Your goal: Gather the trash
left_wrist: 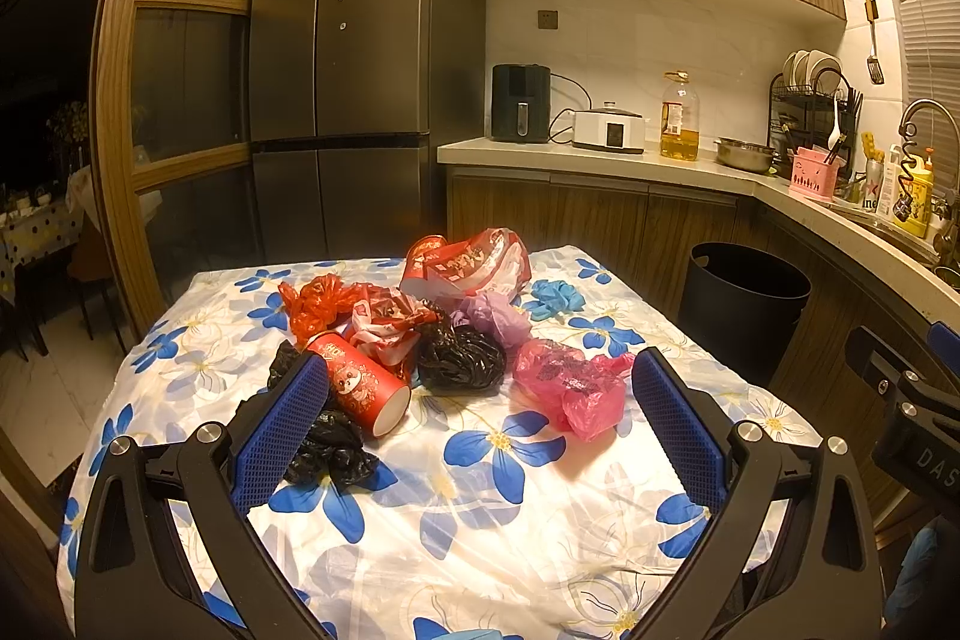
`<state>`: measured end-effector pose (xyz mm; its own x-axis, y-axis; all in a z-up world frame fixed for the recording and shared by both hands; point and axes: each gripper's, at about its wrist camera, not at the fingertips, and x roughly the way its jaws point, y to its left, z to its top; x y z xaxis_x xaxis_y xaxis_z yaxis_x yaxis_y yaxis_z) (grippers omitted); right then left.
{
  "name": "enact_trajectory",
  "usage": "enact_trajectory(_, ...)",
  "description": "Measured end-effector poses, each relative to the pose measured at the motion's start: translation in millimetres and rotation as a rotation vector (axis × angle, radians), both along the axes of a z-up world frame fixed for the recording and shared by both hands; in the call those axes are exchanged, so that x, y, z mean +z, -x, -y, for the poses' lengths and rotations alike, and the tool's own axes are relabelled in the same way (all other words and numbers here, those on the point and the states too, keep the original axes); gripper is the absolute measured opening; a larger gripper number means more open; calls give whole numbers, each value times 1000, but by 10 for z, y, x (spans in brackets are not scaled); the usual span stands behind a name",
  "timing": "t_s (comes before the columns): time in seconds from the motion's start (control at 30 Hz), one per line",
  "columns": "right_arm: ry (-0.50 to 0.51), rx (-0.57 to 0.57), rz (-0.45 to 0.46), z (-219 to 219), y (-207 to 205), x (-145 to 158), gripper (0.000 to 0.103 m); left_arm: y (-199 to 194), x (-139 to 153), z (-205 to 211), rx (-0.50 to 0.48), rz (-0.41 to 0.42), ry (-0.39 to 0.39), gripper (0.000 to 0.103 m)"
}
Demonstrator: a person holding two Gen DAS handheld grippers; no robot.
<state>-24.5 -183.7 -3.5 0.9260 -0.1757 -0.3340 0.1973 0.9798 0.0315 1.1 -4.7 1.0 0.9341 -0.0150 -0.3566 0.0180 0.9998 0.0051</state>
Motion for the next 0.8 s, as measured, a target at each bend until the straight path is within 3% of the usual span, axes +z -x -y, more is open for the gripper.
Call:
enact_trajectory(0.57,-5,27,-7,17,-133,-128,99,-21,-87,-66,29,27,7,98)
enact_trajectory(0.8,10,64,21,-22,-270,-295,99,-64,-277,-331,135,63,1,98)
